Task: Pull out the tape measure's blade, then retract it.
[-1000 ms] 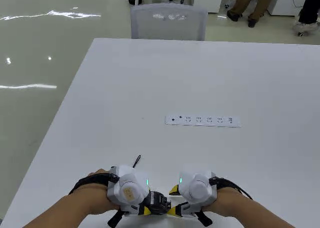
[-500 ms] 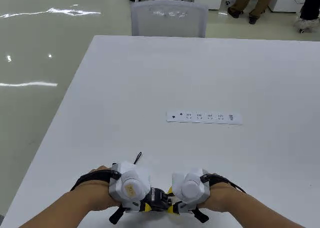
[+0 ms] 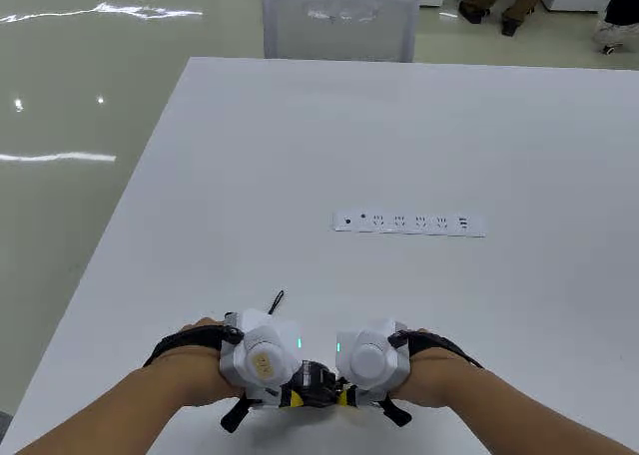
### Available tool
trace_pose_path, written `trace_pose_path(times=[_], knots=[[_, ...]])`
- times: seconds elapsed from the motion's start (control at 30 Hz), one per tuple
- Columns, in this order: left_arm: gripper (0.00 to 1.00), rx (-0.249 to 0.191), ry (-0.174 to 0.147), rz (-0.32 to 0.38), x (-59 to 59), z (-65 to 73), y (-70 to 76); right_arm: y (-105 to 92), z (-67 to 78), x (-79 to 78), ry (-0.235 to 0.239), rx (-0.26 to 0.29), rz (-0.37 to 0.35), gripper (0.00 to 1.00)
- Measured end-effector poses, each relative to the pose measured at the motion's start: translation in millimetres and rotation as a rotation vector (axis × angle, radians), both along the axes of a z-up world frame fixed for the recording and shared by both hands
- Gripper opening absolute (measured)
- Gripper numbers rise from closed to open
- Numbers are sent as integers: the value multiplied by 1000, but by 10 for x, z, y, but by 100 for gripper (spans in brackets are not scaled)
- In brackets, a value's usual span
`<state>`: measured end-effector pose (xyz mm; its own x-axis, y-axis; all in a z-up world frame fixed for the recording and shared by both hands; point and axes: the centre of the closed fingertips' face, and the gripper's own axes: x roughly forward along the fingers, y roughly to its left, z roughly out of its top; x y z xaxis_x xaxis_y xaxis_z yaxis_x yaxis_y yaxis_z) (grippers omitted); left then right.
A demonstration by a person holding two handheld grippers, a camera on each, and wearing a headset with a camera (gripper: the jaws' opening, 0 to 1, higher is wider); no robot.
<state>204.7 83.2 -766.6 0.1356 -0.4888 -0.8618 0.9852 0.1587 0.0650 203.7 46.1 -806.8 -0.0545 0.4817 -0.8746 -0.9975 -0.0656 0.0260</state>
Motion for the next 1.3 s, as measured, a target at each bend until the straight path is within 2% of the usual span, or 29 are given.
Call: trace_pose_path(times=[0.07,0.2,0.3,1.07,1.3], knots=[[26,5,-1,-1,-1,1,3,-13,-100,31,17,-8,-11,11],[26,-27,2,17,9,3,16,-42,-118,47,1,-18,-4,10],[26,-22,0,14,17,-9,9,-89,-131,87,7,-27,-6,9],[26,-12,-8,10,0,23,-27,-326,-80,39,-1,-70,-5,9],[26,-5,1,10,8,15,-30,-457,-33,36,1,-85,-11,9]])
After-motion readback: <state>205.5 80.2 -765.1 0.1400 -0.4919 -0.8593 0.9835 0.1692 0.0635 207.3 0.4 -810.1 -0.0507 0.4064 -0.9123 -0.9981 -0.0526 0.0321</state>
